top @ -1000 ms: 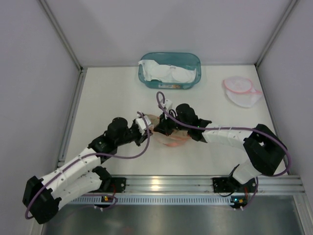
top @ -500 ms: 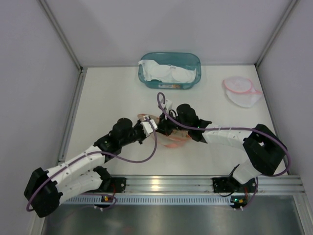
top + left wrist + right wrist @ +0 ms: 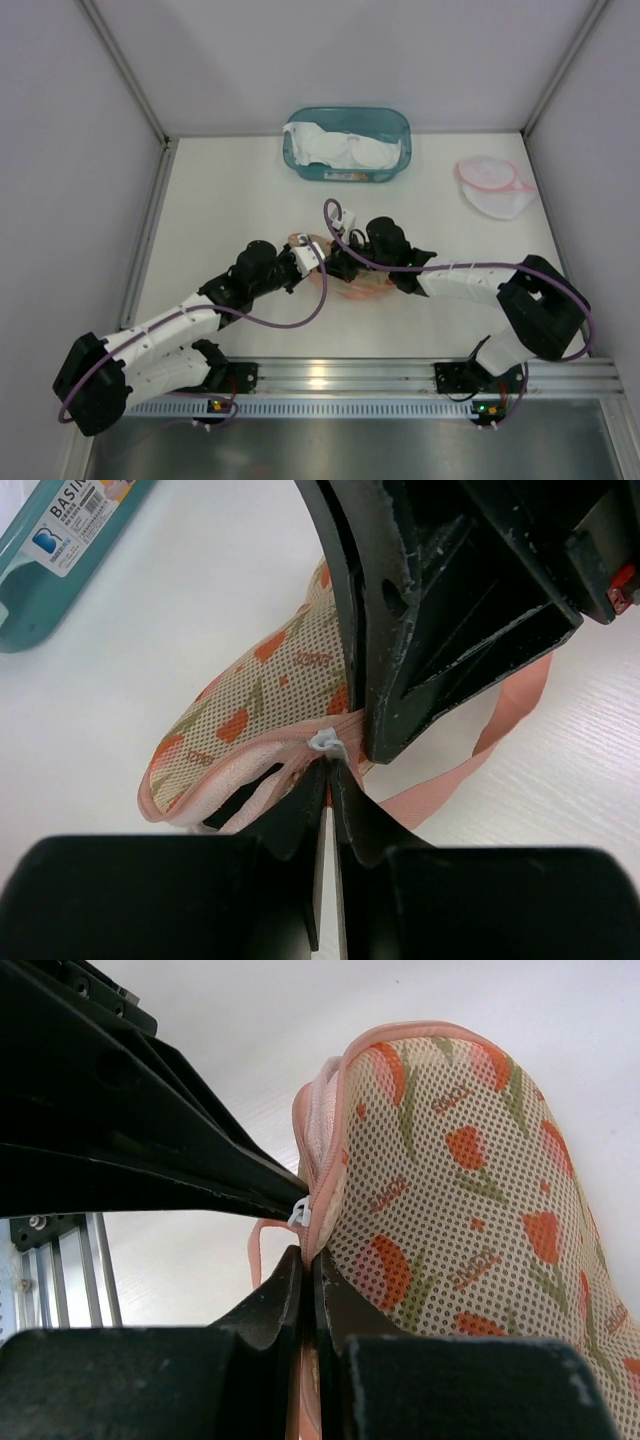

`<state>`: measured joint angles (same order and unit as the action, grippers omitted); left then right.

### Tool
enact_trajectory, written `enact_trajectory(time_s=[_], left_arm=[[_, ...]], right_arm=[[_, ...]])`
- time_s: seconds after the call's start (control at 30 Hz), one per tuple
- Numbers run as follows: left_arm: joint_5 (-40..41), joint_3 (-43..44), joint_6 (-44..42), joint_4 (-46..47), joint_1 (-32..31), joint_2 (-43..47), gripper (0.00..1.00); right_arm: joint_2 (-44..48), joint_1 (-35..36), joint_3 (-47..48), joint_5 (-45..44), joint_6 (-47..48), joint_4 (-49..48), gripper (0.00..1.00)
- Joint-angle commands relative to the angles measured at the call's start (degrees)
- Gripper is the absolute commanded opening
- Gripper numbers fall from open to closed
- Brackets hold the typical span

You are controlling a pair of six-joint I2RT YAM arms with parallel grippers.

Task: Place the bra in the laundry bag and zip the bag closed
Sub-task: Adjust the bra in the laundry bag, then zip the zipper on the laundry bag.

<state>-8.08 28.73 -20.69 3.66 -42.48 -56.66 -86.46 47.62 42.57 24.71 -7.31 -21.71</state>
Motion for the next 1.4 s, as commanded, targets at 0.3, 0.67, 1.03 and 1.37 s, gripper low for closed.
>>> enact_trajectory(time_s=[0.3, 0.67, 1.03, 1.37], left_arm=[[2.09, 2.21, 5.04, 3.37, 0.29, 0.41, 0.16], [6.67, 5.81, 14.71, -7.33, 2.93, 1.72, 0.12], [-5.01, 5.89, 15.77, -12.10, 3.02, 11.32, 0.21], [-22.77, 3.97, -1.16, -12.55, 3.37, 13.14, 0.25]], right_arm=[[3.31, 0.81, -0.11, 4.73, 1.07, -4.12, 0.00], [2.79, 1.08, -0.29, 1.66, 4.32, -3.07, 0.00], [0.59, 1.34, 0.85, 1.03, 5.37, -3.69, 0.00], [3.31, 1.52, -1.78, 9.38, 18.73, -1.66, 0.00]])
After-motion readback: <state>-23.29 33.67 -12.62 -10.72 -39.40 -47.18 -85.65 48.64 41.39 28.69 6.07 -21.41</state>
